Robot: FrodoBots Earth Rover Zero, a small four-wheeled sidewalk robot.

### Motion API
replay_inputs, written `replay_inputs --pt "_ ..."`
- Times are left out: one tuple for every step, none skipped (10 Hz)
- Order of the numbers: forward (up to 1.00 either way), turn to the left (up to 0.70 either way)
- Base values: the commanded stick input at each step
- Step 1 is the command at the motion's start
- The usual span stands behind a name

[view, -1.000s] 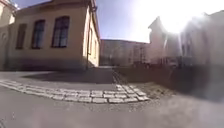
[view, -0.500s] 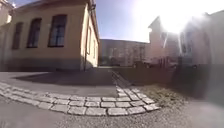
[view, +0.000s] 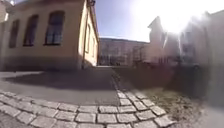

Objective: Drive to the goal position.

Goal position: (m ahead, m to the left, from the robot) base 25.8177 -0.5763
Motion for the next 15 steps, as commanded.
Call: replay_inputs --pt "0.85 0.0" --pt "0.85 0.0" --pt "0.85 0.0" --pt "0.85 0.0" --pt "0.85 0.0" --pt "0.85 0.0" --pt "0.85 0.0" --pt "0.85 0.0" --pt "0.85 0.0" --pt "0.85 0.0" --pt "0.85 0.0" --pt "0.85 0.0" --pt "0.85 0.0" --pt "0.85 0.0" --pt "0.85 0.0"
